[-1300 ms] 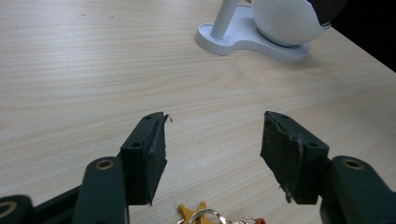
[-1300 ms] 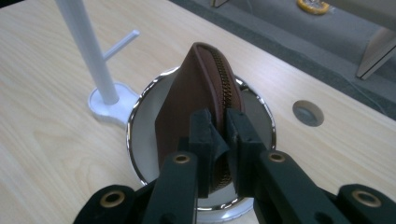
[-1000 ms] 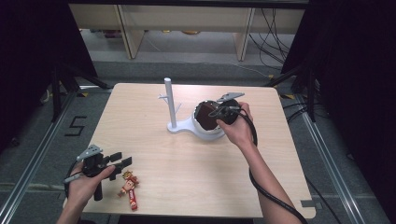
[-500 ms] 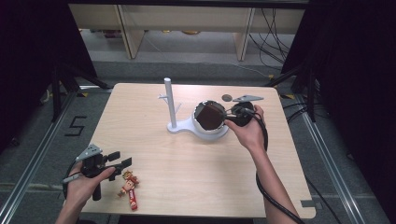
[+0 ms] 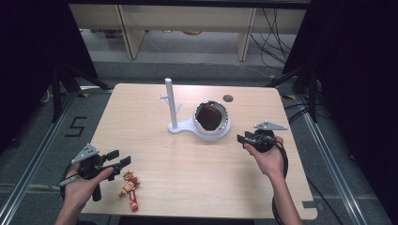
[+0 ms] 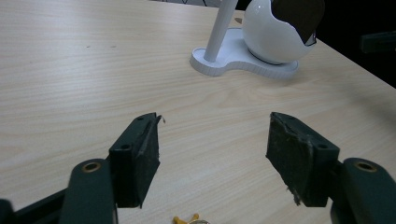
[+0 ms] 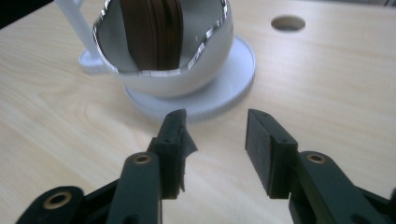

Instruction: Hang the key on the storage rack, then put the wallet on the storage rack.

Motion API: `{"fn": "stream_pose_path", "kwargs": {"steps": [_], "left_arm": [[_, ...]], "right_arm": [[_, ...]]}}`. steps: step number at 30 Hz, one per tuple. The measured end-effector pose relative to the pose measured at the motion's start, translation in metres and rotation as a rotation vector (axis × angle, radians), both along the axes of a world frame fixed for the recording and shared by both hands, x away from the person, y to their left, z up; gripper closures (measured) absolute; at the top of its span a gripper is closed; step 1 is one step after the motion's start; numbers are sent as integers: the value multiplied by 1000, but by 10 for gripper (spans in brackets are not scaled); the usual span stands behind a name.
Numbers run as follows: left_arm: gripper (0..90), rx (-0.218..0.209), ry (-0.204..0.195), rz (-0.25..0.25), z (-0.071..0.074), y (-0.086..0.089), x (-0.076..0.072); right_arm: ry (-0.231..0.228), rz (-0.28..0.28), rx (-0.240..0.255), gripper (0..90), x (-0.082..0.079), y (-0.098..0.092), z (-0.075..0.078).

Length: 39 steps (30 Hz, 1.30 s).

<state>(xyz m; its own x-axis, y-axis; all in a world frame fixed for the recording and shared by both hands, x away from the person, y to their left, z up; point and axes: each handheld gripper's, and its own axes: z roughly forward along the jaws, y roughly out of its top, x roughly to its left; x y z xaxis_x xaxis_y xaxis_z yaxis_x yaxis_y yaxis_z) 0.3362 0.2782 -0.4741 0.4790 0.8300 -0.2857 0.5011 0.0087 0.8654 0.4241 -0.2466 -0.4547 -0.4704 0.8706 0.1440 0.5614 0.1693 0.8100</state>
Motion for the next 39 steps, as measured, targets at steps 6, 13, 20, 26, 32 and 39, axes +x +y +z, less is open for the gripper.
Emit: {"fn": "stream_pose_path", "kwargs": {"steps": [6, 13, 20, 26, 32, 39], "left_arm": [[427, 10, 42, -5, -4, -6, -5], [422, 45, 91, -10, 7, -14, -4], [409, 96, 171, -20, 12, -14, -5], [407, 124, 232, -52, 10, -16, -8], [405, 173, 285, -57, 6, -13, -8], [387, 207, 364, -76, -5, -15, -11]], "right_arm": [[91, -45, 25, 658, -13, -9, -10], [188, -86, 2, 584, -19, -12, -7], [181, -92, -9, 545, -22, -16, -3], [226, -100, -6, 527, -22, -15, -8], [245, -75, -4, 518, -21, -13, -12], [251, -79, -4, 510, -20, -10, -14]]}}
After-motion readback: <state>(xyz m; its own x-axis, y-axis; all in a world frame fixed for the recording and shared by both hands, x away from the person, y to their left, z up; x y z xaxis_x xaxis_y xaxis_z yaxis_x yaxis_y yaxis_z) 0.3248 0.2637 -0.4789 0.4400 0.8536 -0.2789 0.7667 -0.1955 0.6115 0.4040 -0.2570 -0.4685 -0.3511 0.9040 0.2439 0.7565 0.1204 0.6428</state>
